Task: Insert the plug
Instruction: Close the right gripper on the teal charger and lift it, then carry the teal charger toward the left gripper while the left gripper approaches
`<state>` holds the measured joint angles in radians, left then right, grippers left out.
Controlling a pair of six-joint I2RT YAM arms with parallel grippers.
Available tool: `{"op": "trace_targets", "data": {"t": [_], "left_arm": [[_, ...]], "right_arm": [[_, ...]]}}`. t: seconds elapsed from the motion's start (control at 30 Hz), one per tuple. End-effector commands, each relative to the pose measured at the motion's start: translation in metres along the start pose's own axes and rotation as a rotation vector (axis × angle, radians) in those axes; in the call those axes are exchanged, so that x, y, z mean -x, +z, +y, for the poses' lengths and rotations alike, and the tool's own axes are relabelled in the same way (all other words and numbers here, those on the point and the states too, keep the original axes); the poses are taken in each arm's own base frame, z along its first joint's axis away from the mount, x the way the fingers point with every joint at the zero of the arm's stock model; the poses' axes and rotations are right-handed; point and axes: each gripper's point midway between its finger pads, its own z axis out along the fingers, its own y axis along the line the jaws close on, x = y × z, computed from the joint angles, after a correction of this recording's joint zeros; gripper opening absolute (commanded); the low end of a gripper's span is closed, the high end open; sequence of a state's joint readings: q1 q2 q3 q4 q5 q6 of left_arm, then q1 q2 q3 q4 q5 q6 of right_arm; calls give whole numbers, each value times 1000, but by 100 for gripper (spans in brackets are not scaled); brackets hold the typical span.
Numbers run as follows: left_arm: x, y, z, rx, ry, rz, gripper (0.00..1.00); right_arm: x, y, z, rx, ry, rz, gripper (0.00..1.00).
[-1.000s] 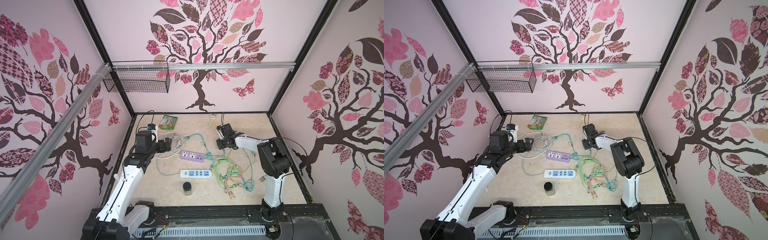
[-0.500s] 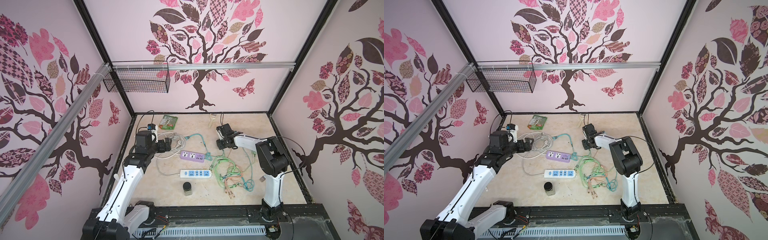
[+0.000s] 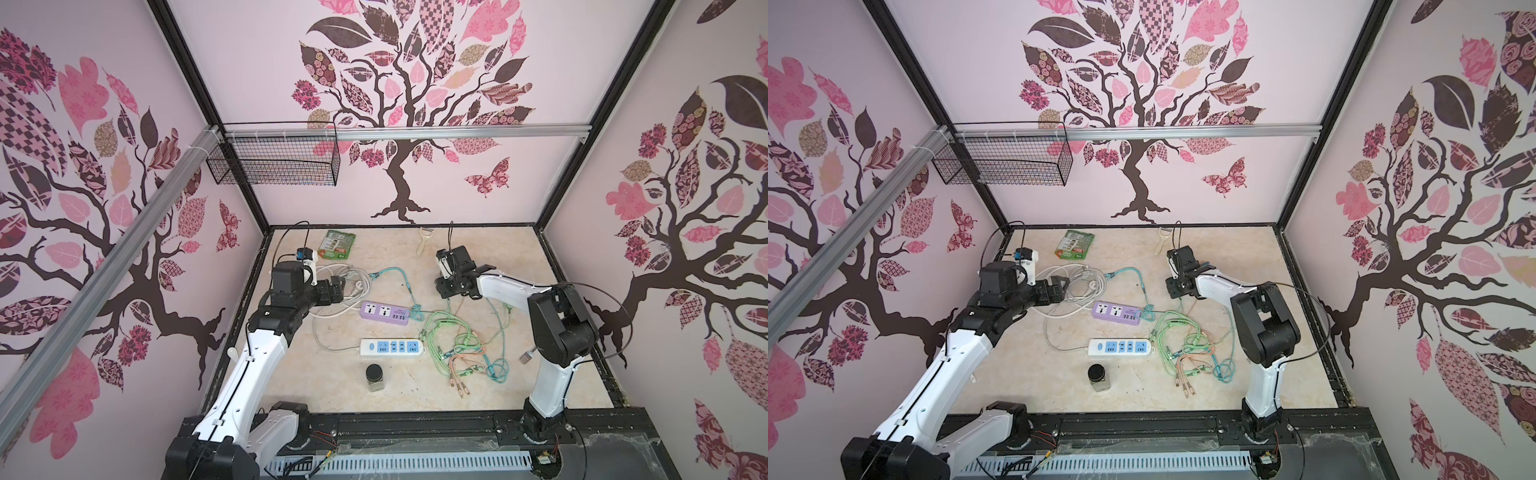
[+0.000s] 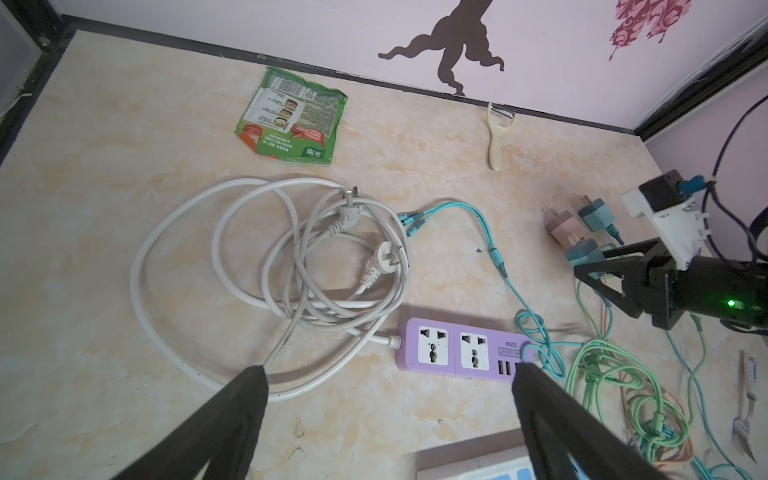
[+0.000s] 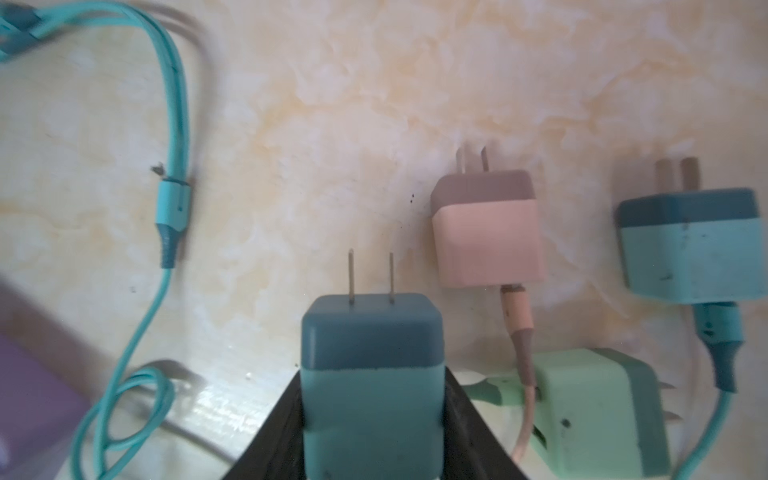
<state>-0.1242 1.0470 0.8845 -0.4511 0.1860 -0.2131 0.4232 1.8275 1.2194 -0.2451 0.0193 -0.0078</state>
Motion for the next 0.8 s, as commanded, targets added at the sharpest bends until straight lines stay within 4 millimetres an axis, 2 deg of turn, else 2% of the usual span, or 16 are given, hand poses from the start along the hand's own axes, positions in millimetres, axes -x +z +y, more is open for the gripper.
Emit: {"op": "trace_targets", "data": {"t": [0.0, 0.23, 0.4, 0.53, 0.67, 0.77], "left_arm": [[2, 2, -15, -67, 1, 14, 95], [-8, 6, -56, -153, 79, 71, 96], [-10, 8, -94, -308, 50, 128, 96], [-6, 5, -123, -430, 17, 154, 95], [-9, 3, -154, -486, 67, 201, 95], [-11, 8, -166, -480, 75, 238, 93]], "right_arm": [[27, -41, 7, 34, -12, -99, 30], [34, -80, 24, 138, -36, -179, 28], [37, -115, 36, 213, -56, -274, 28], [33, -138, 50, 303, -79, -347, 28], [26, -160, 63, 382, -108, -412, 29], [22, -171, 72, 434, -138, -453, 29]]}}
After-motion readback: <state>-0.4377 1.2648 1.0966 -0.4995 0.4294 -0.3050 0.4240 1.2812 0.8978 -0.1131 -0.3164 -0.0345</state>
